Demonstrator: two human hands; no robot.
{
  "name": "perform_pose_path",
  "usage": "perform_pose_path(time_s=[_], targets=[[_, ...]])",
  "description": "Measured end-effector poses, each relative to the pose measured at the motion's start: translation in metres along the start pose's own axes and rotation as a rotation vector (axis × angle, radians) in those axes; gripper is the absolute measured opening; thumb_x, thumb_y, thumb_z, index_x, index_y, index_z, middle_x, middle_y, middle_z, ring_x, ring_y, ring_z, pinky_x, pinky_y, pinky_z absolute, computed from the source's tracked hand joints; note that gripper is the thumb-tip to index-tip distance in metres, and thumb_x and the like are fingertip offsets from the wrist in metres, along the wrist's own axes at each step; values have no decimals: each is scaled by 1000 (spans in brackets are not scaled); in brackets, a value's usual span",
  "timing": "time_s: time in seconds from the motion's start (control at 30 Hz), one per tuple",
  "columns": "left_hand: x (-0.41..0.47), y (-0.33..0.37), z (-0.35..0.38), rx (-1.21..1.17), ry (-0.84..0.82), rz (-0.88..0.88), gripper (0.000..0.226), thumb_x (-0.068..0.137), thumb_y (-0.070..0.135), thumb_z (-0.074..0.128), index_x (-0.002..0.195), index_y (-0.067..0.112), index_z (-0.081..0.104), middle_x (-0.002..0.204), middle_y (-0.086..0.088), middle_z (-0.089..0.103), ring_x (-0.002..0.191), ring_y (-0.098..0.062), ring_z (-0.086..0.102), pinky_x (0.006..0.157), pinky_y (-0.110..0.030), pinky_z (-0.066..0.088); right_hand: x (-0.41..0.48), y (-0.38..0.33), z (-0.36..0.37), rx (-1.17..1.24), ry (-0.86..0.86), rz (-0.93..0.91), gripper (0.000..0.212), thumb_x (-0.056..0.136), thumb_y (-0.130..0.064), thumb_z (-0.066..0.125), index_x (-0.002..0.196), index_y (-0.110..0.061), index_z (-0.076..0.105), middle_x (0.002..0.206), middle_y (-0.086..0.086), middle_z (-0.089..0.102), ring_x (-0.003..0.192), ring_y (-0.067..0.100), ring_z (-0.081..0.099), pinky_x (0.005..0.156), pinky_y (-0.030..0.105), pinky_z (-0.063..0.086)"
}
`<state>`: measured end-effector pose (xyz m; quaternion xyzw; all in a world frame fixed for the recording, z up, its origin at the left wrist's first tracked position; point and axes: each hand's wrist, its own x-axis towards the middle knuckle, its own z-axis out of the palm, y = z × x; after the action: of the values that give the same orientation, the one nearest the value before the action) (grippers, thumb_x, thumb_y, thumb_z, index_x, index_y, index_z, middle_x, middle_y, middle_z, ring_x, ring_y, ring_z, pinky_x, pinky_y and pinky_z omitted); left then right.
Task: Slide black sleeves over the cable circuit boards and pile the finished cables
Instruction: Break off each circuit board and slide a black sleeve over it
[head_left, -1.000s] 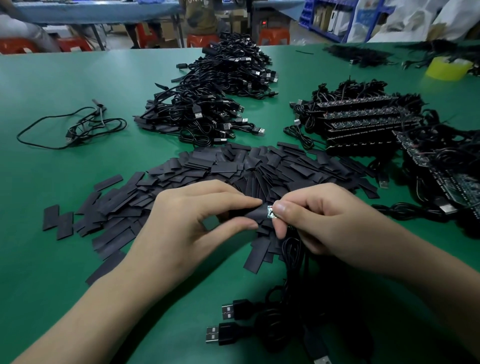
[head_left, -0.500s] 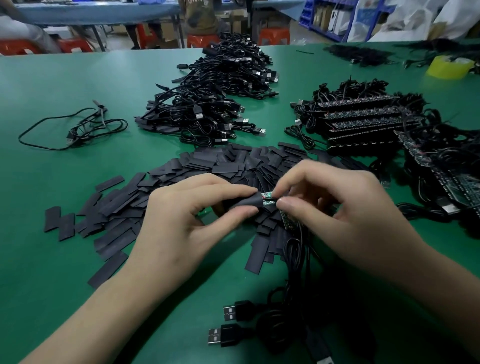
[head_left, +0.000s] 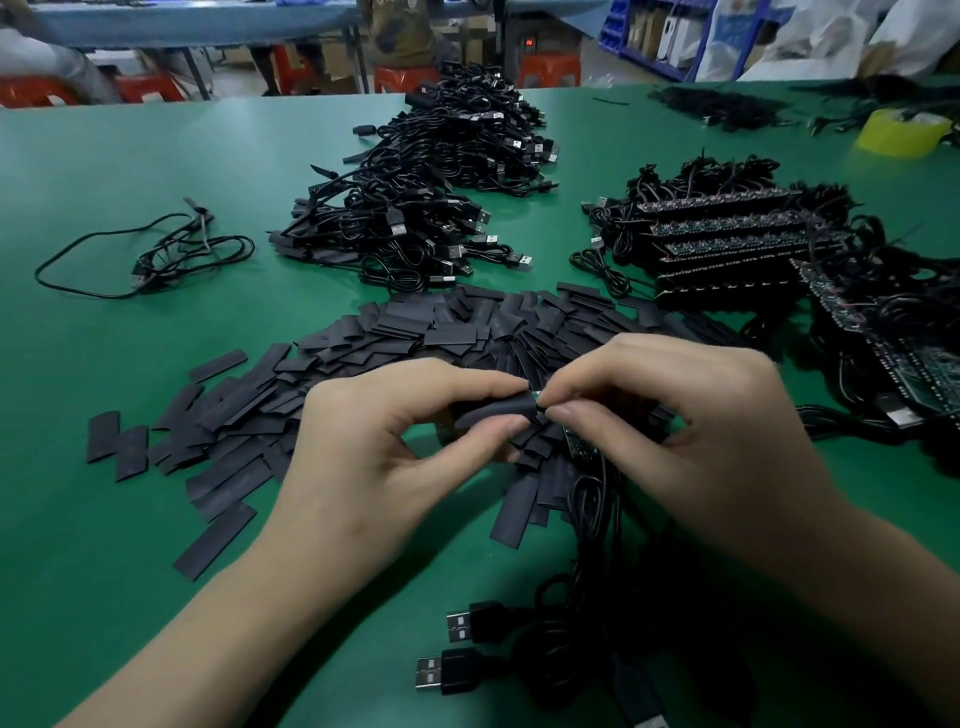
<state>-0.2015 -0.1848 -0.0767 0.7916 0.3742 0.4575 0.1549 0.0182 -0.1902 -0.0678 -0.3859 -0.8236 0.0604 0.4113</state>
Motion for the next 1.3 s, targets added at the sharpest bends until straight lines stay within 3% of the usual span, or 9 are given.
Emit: perform_pose_path(time_s=[0.13,0.3,0.57,0.8,0.93,1.07,1.13,1.2,1.3], targets=[[0,-1,0,-52,12,-22,22,86,21,77,107,18,77,87,15,76,80,0,73,79,-15,53,-1,-3,1,59,6,57,4,92,-19,74,95,-17,75,81,-9,70,75,9,65,66,21,49],[-1,0,-1,-85,45,-44,21,86,22,76,107,18,77,86,13,77,80,-3,74,79,-20,55,-2,-4,2,130,29,149,18,85,-27,76,101,-19,75,76,-10,67,68,17,62,62,31,51],[-2,2,0,-42,29,5,23,87,22,76,109,19,76,91,14,76,86,-7,73,77,-31,58,-3,-8,4,62,106,129,12,85,-22,79,95,-15,79,83,-10,74,71,6,67,63,22,51],[-2,3,0,-1,21,36,24,86,23,76,110,19,76,95,13,76,86,-9,73,77,-30,57,-5,-9,7,60,112,116,11,84,-20,81,95,-16,79,86,-11,75,76,-3,66,67,12,49],[-1,3,-1,57,35,58,23,86,22,77,108,16,77,97,11,75,88,-6,72,80,-27,56,-6,-8,8,142,81,157,13,85,-22,80,98,-19,79,84,-16,74,74,-2,67,67,13,50],[-2,2,-2,70,77,71,23,85,21,80,108,16,77,100,12,76,93,-3,71,84,-19,54,-3,-7,5,390,17,339,17,87,-16,79,97,-29,79,80,-6,75,66,14,68,64,36,56],[-4,1,-1,16,59,46,21,89,21,79,110,20,76,104,14,76,97,-1,70,86,-13,52,-2,-6,4,459,-4,382,14,87,-15,78,93,-27,78,77,-3,75,61,16,68,63,40,57],[-6,-1,-1,-1,45,27,20,92,22,77,111,23,75,115,15,70,101,3,68,86,-9,50,-3,-7,5,460,-8,371,13,88,-11,77,91,-24,77,75,-5,75,58,14,67,60,37,57],[-6,-4,-1,-13,29,8,19,93,24,76,112,26,75,115,17,71,101,3,69,86,-10,51,-4,-9,8,433,-6,349,15,88,-10,77,90,-24,77,73,-6,74,56,12,66,56,26,55]])
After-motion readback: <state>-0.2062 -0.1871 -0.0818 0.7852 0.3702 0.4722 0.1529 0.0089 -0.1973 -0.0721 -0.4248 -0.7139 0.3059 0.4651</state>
